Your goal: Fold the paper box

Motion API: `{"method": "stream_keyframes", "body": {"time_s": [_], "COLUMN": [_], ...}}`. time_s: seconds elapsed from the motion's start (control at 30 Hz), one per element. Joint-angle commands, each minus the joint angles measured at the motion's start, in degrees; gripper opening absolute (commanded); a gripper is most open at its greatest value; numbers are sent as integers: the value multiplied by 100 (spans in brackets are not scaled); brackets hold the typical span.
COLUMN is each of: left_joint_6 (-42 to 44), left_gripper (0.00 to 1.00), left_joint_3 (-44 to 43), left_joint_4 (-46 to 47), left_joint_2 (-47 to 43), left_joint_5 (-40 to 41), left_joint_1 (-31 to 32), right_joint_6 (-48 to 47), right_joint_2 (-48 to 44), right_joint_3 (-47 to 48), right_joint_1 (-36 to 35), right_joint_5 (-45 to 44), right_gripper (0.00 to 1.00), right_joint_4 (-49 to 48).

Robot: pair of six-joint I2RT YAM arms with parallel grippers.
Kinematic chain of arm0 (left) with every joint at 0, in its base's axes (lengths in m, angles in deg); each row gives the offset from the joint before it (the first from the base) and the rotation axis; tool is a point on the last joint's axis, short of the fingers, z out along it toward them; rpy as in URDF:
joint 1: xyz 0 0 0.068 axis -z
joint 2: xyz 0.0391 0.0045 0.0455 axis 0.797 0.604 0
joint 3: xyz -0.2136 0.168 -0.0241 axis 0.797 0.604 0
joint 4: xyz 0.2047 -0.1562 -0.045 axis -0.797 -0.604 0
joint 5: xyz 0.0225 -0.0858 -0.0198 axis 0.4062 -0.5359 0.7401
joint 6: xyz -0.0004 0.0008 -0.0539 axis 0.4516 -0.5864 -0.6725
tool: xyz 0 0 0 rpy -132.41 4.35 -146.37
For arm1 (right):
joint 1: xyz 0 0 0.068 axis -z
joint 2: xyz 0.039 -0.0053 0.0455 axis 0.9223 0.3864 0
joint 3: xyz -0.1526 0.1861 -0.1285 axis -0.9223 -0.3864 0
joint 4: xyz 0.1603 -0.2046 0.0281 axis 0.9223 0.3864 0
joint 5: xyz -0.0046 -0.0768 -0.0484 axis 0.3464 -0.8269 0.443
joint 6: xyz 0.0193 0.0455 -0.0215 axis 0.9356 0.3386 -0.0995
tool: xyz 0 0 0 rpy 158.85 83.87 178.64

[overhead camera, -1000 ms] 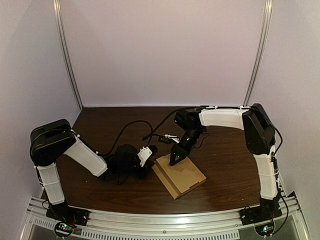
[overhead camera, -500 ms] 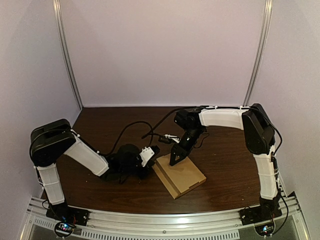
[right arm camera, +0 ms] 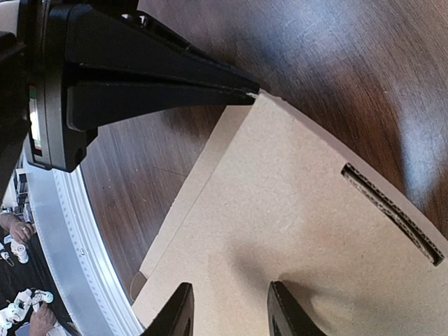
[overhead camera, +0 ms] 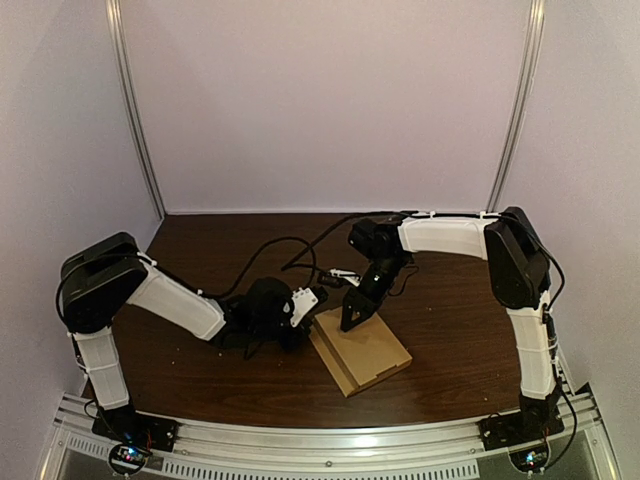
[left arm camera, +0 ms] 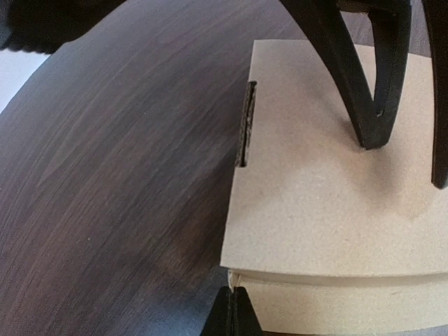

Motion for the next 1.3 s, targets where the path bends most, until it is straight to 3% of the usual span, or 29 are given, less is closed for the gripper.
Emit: {"method": "stream_keyframes", "body": {"time_s": [0.0, 0.63, 0.97, 1.27], "left_joint_6": [218, 291, 287, 183], "left_gripper": [0, 0, 0, 0], "left_joint_3": [-439, -2040, -2597, -2718], "left_joint_4": [-245, -2773, -3586, -3711], "left_joint_2": [-138, 198, 464, 482], "left_joint_5": [-209, -46, 124, 355], "left_joint_1": [62, 63, 62, 59], "right_joint_6": [-74, -114, -117, -123], "right_joint_2": [418, 498, 478, 393], "right_joint_3": [-118, -105, -66, -59], "right_joint_1": [-132, -242, -240, -249], "right_joint_5": [-597, -690, -734, -775], "right_gripper": [37, 37, 37, 37], "right_joint_4": [15, 69, 111, 128]}}
